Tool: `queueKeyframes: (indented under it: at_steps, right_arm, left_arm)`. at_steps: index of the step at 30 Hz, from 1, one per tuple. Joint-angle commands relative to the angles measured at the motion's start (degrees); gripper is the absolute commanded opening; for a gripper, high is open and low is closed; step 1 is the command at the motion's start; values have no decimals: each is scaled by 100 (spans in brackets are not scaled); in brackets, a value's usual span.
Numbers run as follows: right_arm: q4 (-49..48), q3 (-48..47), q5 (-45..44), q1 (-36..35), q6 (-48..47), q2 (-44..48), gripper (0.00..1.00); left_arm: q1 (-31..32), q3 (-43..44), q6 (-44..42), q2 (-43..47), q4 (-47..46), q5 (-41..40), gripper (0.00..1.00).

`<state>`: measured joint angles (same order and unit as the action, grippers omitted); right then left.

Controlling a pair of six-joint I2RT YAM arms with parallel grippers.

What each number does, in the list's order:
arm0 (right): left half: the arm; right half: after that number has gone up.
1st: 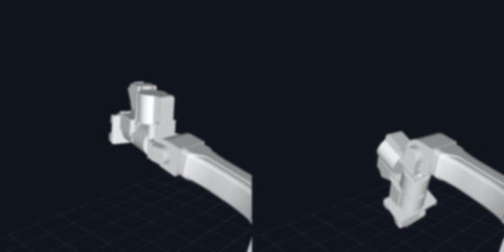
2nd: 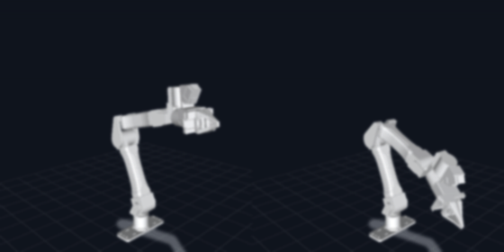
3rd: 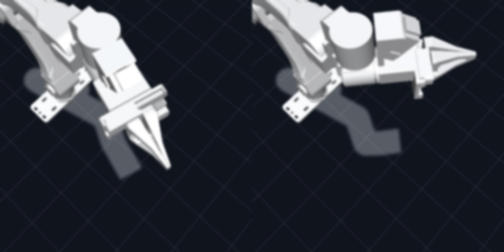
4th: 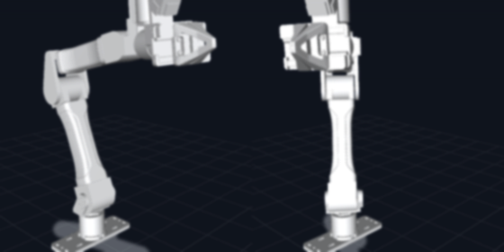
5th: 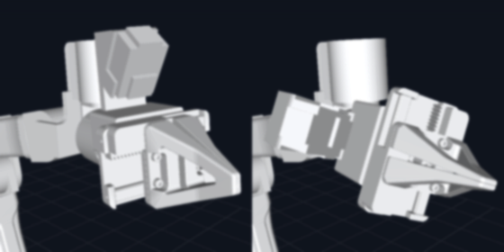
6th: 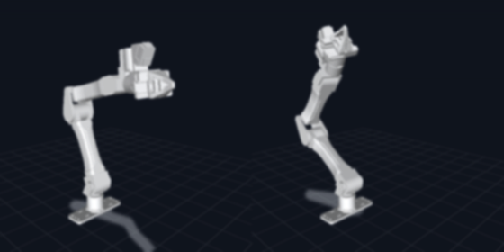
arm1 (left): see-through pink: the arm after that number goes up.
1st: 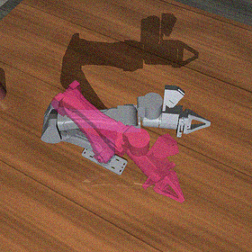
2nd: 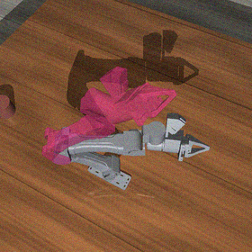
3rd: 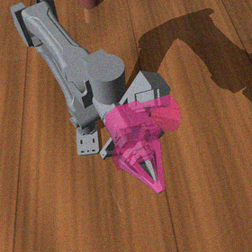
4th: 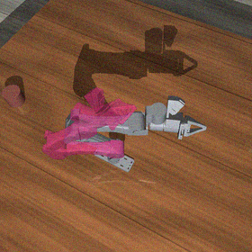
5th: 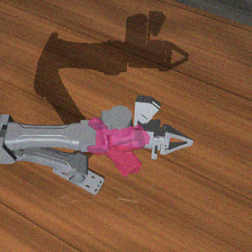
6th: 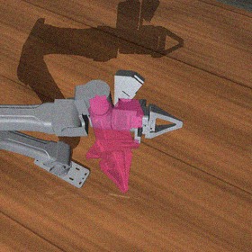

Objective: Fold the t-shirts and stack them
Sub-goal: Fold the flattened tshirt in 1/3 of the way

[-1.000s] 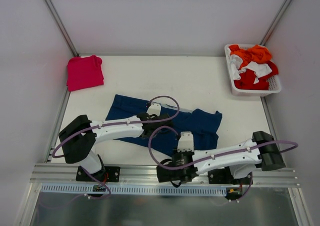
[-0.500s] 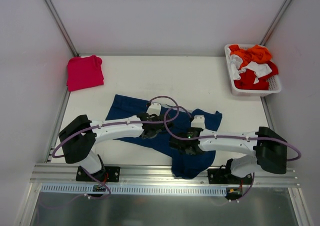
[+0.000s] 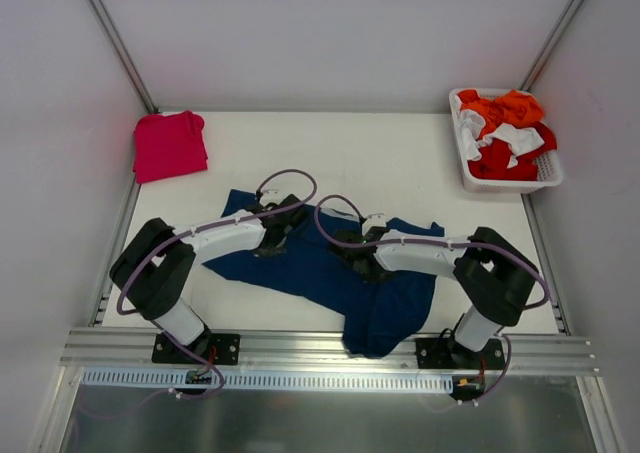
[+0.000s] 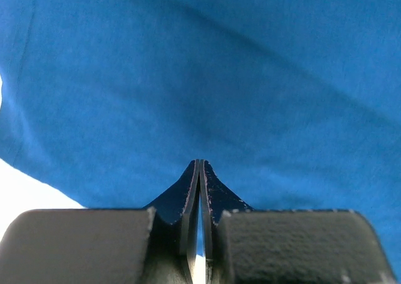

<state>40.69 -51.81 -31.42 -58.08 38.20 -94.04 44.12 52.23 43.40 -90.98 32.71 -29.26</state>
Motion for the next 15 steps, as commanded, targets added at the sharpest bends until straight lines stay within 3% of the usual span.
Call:
queueKeyframes:
  at_steps: [1,15]
  right_arm:
    - [-588,-434,531,174,-532,-464,0]
    - [-1001,-901,1331,965,-1174,-897,1]
  left_arm:
    - [-307,182,-472,-244,-458,526,0]
    - [-1125,930,-929,-1642,-986,1897,0]
